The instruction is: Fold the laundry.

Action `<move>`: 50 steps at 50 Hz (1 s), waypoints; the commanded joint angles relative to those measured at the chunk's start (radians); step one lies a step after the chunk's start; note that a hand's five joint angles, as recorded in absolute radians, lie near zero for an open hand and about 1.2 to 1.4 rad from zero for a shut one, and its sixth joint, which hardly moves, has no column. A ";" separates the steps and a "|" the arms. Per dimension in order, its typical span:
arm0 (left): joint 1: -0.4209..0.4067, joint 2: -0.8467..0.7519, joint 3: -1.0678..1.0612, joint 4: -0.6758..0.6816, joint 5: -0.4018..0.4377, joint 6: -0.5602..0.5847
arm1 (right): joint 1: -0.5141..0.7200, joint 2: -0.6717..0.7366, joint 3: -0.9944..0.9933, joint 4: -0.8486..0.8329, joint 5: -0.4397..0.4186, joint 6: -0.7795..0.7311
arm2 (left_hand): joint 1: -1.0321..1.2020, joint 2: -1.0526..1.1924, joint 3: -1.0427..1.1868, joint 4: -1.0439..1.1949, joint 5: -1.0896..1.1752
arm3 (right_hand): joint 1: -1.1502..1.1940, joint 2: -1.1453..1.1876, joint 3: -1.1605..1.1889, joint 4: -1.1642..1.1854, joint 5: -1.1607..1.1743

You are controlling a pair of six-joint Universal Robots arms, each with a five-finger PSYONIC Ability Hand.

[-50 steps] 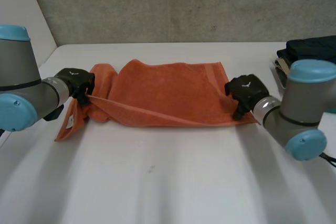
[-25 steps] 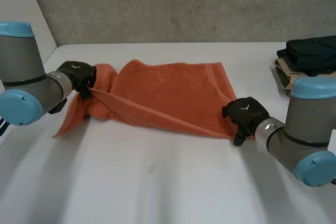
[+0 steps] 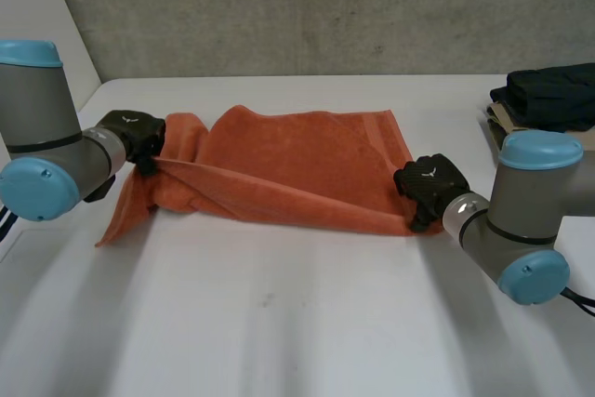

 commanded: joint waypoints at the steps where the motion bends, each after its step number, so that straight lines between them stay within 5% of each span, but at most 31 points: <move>1: 0.003 0.013 -0.021 -0.021 -0.004 -0.003 | 0.006 0.004 -0.022 0.052 -0.001 0.006 | 0.232 0.200 0.201 0.197 0.233 | 0.662 0.663 0.662 0.664 0.671; 8: 0.012 0.139 -0.132 -0.127 0.023 -0.034 | -0.025 -0.180 0.019 0.185 -0.020 0.017 | 0.232 0.200 0.201 0.197 0.233 | 0.662 0.663 0.662 0.664 0.671; 17: 0.022 0.454 -0.419 -0.253 0.192 -0.006 | -0.150 -0.525 0.059 0.772 -0.084 -0.398 | 0.232 0.200 0.201 0.197 0.233 | 0.662 0.663 0.662 0.664 0.671; 20: 0.022 0.528 -0.508 -0.265 0.214 0.046 | -0.155 -0.594 0.093 0.831 -0.116 -0.513 | 0.232 0.200 0.201 0.197 0.233 | 0.662 0.663 0.662 0.664 0.671; 31: -0.006 0.355 -0.584 -0.050 0.106 0.256 | -0.152 -0.368 0.124 0.756 -0.104 -0.503 | 0.232 0.200 0.201 0.197 0.233 | 0.662 0.663 0.662 0.664 0.671; 35: -0.024 0.243 -0.478 -0.001 0.045 0.275 | -0.137 -0.226 0.015 0.701 -0.060 -0.451 | 0.232 0.200 0.201 0.197 0.233 | 0.662 0.663 0.662 0.664 0.671; 42: -0.055 0.150 -0.116 0.173 0.079 0.233 | -0.065 -0.117 -0.374 0.543 -0.003 -0.193 | 0.232 0.200 0.201 0.197 0.233 | 0.662 0.663 0.662 0.664 0.671; 50: -0.046 0.188 0.166 0.519 0.062 0.075 | -0.035 -0.206 -0.583 0.002 0.128 0.103 | 0.232 0.200 0.201 0.197 0.233 | 0.662 0.663 0.662 0.664 0.671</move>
